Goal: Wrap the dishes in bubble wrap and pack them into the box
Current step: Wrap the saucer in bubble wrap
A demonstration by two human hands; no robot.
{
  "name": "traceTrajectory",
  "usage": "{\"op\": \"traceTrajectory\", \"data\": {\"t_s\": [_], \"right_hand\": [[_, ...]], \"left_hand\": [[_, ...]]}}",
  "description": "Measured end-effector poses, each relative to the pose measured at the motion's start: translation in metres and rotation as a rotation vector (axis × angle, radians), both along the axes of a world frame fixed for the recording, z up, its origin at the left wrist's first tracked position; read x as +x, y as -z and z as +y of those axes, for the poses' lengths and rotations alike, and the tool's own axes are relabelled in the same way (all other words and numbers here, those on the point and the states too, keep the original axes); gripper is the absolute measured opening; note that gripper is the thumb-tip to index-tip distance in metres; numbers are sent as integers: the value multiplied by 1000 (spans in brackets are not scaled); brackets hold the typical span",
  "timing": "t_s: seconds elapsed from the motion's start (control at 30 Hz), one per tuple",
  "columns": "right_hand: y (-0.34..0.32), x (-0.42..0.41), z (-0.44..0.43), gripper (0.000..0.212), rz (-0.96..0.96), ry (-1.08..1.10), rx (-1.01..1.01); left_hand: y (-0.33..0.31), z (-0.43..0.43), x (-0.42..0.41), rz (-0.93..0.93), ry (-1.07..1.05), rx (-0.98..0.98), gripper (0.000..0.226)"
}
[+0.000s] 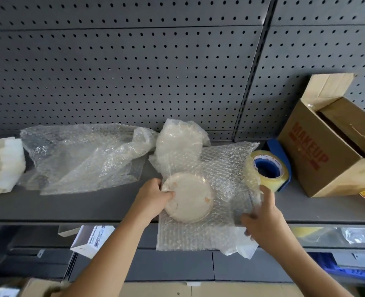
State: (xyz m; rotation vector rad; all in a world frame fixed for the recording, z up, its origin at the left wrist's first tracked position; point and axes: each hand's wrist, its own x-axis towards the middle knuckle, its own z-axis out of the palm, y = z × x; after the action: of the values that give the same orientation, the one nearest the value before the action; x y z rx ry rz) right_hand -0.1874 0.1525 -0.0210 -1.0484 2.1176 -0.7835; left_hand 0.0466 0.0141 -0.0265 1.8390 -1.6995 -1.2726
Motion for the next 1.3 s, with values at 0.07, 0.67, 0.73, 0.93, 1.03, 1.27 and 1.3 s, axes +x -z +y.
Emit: {"op": "traceTrajectory", "data": {"t_s": [0.07, 0.67, 0.73, 0.93, 1.03, 1.27, 1.3], "right_hand": [[-4, 3, 4, 81, 76, -35, -18], [-50, 53, -40, 78, 61, -288, -319], [-56, 53, -46, 70, -142, -268, -332], [-82, 58, -50, 40, -671, -250, -283], [-89, 54, -48, 32, -779, -269, -268], [-78, 42, -45, 57, -759, -130, -454], [-78, 38, -48, 55, -786, -70, -475]], "left_hand": [[-4, 1, 2, 84, -27, 35, 11], [-60, 34, 21, 524, -107, -97, 28], [-68, 35, 20, 585, -106, -108, 29], [-82, 36, 16, 711, -50, -33, 34], [-86, 34, 15, 824, -136, 109, 28], [-90, 37, 10, 976, -174, 236, 42], [-91, 38, 10, 987, -175, 241, 44]]}}
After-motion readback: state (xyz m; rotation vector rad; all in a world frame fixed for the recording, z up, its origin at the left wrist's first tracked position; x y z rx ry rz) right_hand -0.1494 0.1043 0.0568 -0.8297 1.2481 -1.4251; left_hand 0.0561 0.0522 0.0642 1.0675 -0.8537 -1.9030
